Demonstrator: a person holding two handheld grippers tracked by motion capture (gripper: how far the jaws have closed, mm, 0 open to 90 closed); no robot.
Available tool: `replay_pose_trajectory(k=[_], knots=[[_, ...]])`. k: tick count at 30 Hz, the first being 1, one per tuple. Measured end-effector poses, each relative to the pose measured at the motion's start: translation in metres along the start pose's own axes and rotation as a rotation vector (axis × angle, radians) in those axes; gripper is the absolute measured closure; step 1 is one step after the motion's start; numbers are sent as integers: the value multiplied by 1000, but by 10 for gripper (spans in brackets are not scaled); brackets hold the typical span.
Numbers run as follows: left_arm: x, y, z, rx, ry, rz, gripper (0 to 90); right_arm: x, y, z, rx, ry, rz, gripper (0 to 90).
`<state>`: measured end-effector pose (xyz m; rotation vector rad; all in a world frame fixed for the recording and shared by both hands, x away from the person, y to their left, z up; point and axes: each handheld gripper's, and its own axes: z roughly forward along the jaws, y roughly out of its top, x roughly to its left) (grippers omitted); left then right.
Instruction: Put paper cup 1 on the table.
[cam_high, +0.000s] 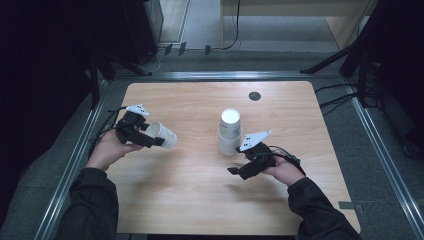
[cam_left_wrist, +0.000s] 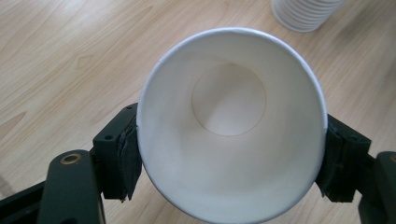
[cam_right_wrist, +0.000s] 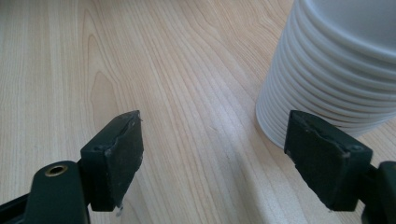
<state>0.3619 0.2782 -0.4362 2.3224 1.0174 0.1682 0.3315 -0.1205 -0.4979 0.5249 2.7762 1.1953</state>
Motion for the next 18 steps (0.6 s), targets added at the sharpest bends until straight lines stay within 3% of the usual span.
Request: replay_pose_trajectory(k=[4,11,18], knots=[[10,-4,1,5,-15,-20,231,1,-3,-1,7,-3,3,201],[24,-8,7,95,77,-54,231,0,-6,-5,4,-18,10,201],[29,-8,11,148,124,-81,231,1,-9,-4,32,-31,-8,201]])
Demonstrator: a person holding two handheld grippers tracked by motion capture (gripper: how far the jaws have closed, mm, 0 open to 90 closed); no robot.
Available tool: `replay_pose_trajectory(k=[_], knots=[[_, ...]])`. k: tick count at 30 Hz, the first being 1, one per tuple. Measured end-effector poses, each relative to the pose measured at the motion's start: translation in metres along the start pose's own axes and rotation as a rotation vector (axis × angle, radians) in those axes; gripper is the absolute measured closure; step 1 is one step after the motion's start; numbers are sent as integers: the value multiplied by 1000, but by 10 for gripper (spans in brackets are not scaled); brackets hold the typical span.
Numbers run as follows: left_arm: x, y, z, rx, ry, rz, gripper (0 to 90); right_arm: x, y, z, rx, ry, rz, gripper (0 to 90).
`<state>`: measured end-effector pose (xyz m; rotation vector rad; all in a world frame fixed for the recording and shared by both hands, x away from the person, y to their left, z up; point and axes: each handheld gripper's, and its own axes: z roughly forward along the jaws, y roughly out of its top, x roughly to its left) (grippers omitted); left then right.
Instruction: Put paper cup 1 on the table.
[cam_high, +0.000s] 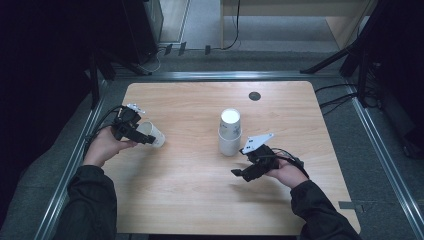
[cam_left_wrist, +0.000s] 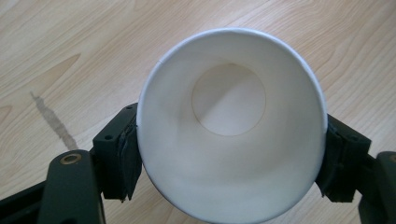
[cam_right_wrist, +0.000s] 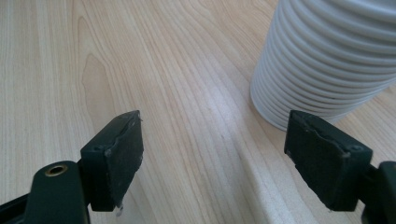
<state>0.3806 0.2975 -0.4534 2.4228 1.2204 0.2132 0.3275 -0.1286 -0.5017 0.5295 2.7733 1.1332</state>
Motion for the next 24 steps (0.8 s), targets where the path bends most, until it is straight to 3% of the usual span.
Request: replay_pose_trajectory(k=[4,7,13,24], knots=[[1,6,0,44,35,-11,231,0,0,0,-3,-2,1,201],[0,12,0,74,33,-24,230,0,1,-1,-8,-7,3,201],[-1,17,12,150,112,-42,230,-2,1,-2,-11,-15,1,201],[0,15,20,142,117,-44,217,-1,1,-1,-4,-11,-6,201]])
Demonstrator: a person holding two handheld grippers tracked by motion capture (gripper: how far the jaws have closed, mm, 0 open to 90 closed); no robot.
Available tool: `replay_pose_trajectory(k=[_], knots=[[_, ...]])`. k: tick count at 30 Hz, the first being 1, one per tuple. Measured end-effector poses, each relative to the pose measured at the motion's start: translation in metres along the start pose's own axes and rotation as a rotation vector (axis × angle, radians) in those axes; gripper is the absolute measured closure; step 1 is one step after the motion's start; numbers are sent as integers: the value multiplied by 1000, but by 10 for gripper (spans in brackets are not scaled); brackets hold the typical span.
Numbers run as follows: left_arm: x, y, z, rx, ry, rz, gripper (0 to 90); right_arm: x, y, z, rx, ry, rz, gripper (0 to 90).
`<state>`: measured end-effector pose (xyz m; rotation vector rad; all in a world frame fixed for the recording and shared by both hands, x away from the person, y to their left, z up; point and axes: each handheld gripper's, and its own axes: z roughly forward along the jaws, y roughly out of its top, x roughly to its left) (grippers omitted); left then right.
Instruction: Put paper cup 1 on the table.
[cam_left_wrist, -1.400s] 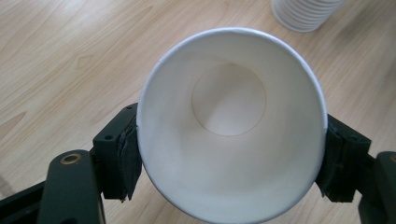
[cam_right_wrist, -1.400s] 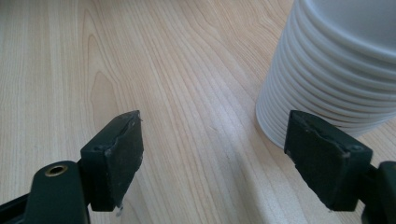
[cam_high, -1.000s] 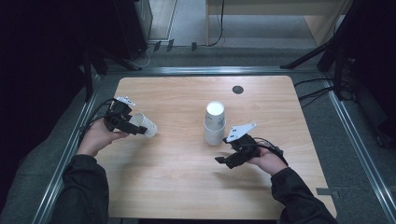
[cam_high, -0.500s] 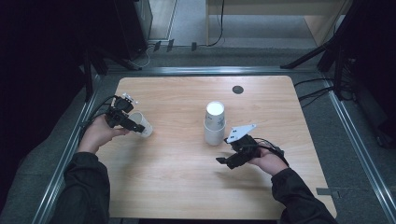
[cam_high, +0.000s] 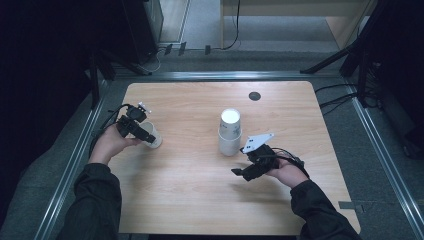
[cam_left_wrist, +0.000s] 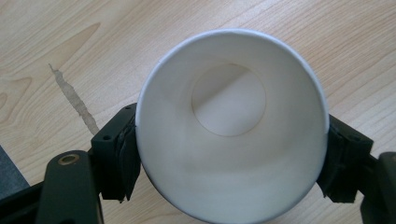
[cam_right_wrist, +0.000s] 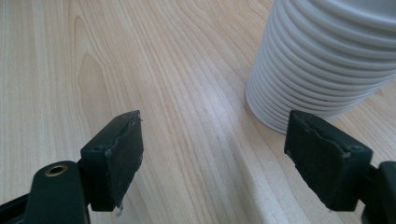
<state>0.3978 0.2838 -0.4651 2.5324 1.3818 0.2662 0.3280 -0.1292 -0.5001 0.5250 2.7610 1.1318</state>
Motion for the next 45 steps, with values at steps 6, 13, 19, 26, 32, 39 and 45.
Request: replay_pose_trajectory(k=[6,13,19,26,32,39,45], knots=[[-3,2,2,-8,2,5,199,0,0,1,7,-3,-10,201],[-3,2,7,-6,-23,-12,127,0,-1,1,14,-3,-14,201],[-3,1,5,-24,-29,-19,103,0,-1,0,11,-3,-11,200],[-1,-2,-7,-79,-52,-34,98,0,-1,-1,3,-6,-13,201],[4,-7,-23,-144,-91,-68,99,-2,-1,-4,-4,-10,-8,201],[9,-15,-42,-233,-115,-90,99,-6,-1,-7,-34,-12,41,208],[5,-17,-54,-272,-128,-84,110,-9,-1,-11,-33,-16,59,208]])
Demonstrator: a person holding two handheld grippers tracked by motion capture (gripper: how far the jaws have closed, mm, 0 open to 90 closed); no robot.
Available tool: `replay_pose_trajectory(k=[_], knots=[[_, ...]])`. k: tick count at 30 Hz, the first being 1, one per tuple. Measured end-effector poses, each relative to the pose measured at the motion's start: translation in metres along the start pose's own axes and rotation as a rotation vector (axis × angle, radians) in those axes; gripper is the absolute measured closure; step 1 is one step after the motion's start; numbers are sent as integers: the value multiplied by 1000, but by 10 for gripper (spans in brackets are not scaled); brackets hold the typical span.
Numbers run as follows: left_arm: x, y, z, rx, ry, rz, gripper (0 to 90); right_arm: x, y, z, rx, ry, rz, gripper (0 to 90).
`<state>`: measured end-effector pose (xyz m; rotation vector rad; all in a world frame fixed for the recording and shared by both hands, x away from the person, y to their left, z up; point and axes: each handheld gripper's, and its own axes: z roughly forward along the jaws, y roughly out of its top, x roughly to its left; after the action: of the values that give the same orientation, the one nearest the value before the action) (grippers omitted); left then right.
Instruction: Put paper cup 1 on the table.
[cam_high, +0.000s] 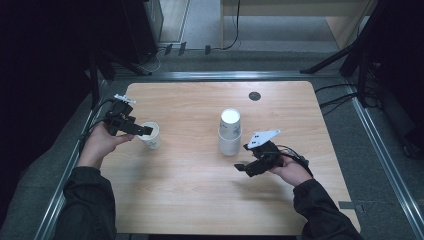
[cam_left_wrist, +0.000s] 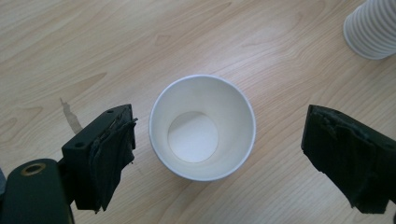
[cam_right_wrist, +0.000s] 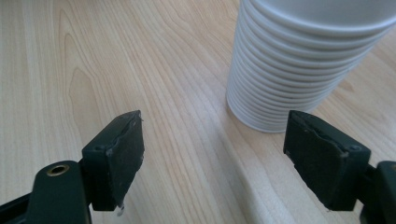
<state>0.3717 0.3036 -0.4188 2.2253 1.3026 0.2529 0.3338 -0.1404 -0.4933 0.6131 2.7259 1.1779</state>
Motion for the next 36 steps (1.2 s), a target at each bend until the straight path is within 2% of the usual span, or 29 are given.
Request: replay_pose_trajectory(k=[2,6,8,11,12,14,20,22,24,27,31,36], knots=[[-4,1,-3,-13,-19,4,115,0,1,-2,-7,16,1,206],[-12,5,-7,-38,-36,25,116,0,2,-6,-32,-5,-3,194],[-17,6,-7,-39,-41,39,115,-2,3,-9,-48,-11,11,192],[-22,8,-6,-52,-69,45,116,-3,5,-13,-48,4,15,155],[-24,8,-5,-56,-80,49,116,-4,5,-14,-47,6,14,142],[-27,8,-4,-59,-92,55,116,-5,5,-16,-47,-20,7,144],[-38,9,6,-63,-132,82,120,-10,10,-22,-50,-25,42,140],[-42,8,8,-69,-133,92,121,-11,11,-24,-42,-11,52,139],[-46,7,9,-69,-152,95,123,-13,13,-27,-48,-3,48,139],[-52,4,10,-50,-166,105,123,-15,15,-32,-76,7,61,139],[-60,-1,8,-76,-212,110,124,-19,16,-36,-90,-1,74,139],[-71,-5,11,-102,-225,129,126,-23,18,-37,-85,-6,84,141]])
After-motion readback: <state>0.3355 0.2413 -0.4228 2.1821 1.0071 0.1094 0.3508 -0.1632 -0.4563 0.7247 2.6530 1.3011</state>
